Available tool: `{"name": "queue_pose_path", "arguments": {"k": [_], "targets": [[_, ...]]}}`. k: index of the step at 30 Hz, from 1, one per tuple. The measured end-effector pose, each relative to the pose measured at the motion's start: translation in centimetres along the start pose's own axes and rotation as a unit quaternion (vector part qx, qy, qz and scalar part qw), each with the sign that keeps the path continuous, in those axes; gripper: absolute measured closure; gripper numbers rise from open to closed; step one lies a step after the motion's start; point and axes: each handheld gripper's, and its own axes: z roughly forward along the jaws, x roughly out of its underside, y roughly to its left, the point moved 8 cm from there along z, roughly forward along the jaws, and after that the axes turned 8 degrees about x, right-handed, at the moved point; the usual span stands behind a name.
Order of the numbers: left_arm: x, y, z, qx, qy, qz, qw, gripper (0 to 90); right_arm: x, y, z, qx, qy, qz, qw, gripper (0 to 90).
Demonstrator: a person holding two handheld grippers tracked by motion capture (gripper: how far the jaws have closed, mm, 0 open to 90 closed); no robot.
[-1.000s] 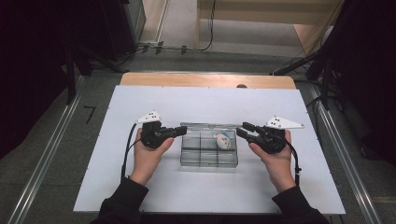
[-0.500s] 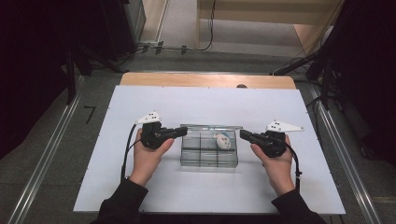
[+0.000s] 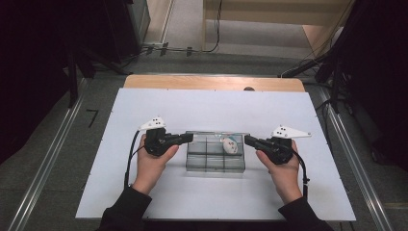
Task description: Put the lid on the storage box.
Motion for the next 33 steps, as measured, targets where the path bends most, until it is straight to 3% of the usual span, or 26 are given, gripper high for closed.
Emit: {"name": "queue_pose_path", "arguments": {"k": [26,33], "targets": [[1.8,-1.6,-0.7,0.016,-0.003,0.002,0.9999,90.0,1.5,1.0,-1.2,-0.009,-0.004,-0.002,0.9999,88.2],[3.1,-2.1,-0.7,0.021,0.003,0.001,0.9998,90.0,2.5,1.3,-1.4,-0.011,-0.001,-0.002,0.9999,88.2]]}}
